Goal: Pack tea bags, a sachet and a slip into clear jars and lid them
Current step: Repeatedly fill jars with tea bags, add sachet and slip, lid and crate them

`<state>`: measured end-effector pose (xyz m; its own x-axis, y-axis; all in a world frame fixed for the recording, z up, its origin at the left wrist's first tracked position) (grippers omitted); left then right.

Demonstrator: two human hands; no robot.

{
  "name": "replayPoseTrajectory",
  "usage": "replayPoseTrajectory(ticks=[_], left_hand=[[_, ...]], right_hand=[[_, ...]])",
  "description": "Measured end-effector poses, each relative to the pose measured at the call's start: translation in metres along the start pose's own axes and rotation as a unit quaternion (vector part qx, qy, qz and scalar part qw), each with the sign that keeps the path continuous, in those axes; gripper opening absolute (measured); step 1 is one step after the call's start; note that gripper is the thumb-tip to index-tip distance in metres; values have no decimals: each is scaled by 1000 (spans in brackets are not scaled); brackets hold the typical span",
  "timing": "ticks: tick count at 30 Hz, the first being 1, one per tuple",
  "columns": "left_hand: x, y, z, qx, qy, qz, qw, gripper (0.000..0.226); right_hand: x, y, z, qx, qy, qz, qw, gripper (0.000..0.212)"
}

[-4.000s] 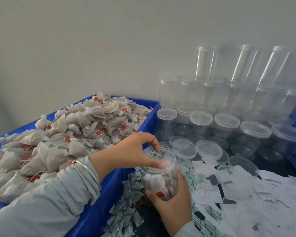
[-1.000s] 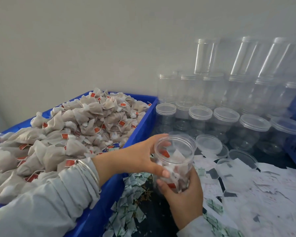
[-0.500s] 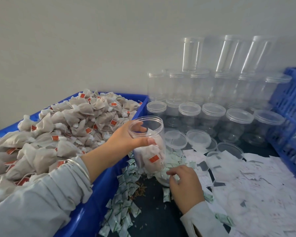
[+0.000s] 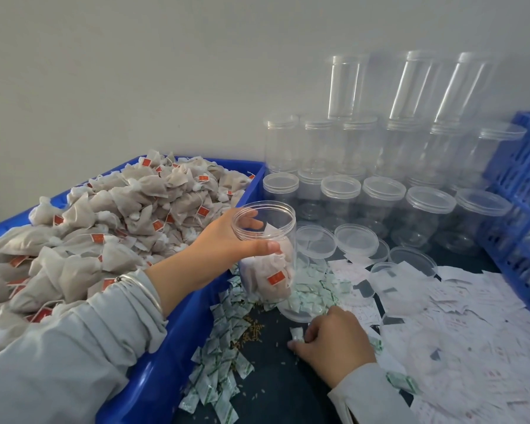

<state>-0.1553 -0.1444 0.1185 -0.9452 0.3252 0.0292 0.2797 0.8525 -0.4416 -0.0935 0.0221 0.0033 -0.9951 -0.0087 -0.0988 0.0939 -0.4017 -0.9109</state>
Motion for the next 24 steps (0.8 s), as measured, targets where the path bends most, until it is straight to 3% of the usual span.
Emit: replayPoseTrajectory(ticks=[5,10,13,16,19,24], left_hand=[[-1,3,1,20,-1,16,1000,84],[-3,7,-1,44,8,31,999,79],[-2,8,-2,61,11,36,997,81],[-2,10,-3,71,14,43,996,77],[-3,14,-4,80,20,56,995,73],[-6,20,-4,98,28,92,990,87]], right_hand=[[-2,4,10,17,-44,-7,999,20],[-4,-25,0,71,-23,-98,992,14],[-12,-54,-19,191,4,-191,963,5],[-26,-79,-23,279,-11,-274,920,23],[-40,-108,-5,294,-69,-330,894,30],[-52,-144,36,256,-161,-371,878,13]])
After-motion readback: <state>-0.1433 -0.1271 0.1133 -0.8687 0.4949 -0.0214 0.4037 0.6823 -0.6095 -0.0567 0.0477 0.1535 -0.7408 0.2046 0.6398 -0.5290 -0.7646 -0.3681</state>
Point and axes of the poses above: each hand's wrist, its own x-axis towards the middle knuckle, its own y-axis out of the palm, z = x × y, the point moved 9 cm from there along x, towards the middle knuckle, and after that the axes turned 6 degrees about z, right-handed, at the moved point
